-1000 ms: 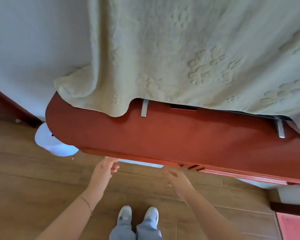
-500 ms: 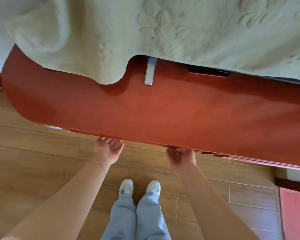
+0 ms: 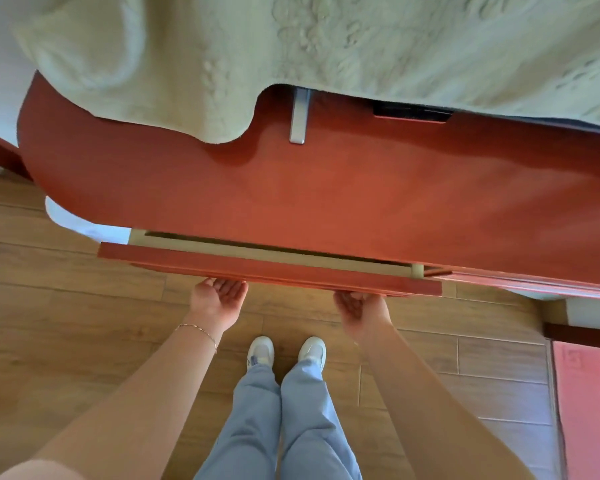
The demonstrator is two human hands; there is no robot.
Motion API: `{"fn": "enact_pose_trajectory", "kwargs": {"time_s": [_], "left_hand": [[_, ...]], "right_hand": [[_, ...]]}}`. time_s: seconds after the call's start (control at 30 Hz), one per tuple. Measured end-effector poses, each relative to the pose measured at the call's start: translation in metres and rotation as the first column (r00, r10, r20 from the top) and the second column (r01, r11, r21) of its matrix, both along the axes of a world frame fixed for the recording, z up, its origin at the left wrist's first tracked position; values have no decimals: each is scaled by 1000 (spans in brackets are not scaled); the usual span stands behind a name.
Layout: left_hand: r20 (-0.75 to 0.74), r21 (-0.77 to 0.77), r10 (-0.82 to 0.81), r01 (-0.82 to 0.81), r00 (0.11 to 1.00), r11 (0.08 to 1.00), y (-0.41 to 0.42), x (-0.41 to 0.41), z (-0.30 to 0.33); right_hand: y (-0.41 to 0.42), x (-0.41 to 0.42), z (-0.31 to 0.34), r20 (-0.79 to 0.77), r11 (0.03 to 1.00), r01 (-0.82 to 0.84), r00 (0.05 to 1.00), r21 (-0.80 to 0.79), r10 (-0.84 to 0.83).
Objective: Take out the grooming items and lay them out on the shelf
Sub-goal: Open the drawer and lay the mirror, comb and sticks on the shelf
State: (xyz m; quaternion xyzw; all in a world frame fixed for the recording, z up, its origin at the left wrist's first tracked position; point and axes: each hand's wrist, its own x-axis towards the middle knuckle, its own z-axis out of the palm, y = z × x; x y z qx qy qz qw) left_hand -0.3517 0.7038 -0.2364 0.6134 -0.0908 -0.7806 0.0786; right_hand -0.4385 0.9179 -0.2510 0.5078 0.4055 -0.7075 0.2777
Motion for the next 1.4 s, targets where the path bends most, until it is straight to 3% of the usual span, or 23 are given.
{"fn": "enact_pose_trajectory", "kwargs": {"time_s": [0.3, 0.43, 0.6, 0.7, 0.8, 1.1, 1.17, 1.2, 1.23, 1.27, 1.3, 1.33, 1.37, 1.4], "left_hand": [[77, 8, -23, 23, 997, 1000, 19, 54, 8], [87, 32, -1, -2, 996, 999, 28, 78, 11], [91, 44, -42, 38, 995, 998, 36, 101, 14], [91, 49, -63, 59, 994, 997, 39, 109, 17], [102, 59, -76, 71, 992, 996, 40, 112, 18], [153, 50, -105, 98, 983, 994, 39, 111, 22], [118, 69, -210, 203, 971, 977, 41, 114, 23], [136, 52, -398, 395, 907, 917, 44, 115, 26], [189, 6, -659, 670, 728, 742, 51, 115, 31], [247, -45, -849, 881, 467, 472, 58, 114, 37], [299, -121, -934, 979, 194, 165, 65, 113, 45], [338, -209, -941, 973, -27, -103, 70, 111, 54], [371, -284, -913, 915, -171, -286, 75, 108, 64], [384, -331, -893, 868, -235, -370, 77, 103, 76]], "right_hand": [[25, 58, 21, -79, 963, -262, 961, 62, 266], [36, 82, 10, -35, 992, -125, 992, -35, 124], [48, 103, 1, -41, 966, -259, 965, -14, 259], [53, 110, 4, 54, 989, -148, 988, 16, 147], [55, 110, 13, 25, 991, -109, 993, -74, 111], [61, 113, 10, 25, 983, -169, 985, -74, 172], [63, 114, 8, 50, 963, -268, 962, -40, 270], [62, 115, 8, 71, 913, -408, 911, 7, 407], [61, 115, 14, 90, 788, -612, 790, 67, 606], [58, 117, 23, 113, 566, -813, 580, 135, 807], [55, 118, 33, 143, 282, -938, 313, 200, 939], [53, 118, 45, 163, 15, -964, 61, 267, 985], [49, 117, 62, 160, -183, -926, -136, 330, 978], [44, 116, 83, 131, -296, -870, -265, 394, 955]]}}
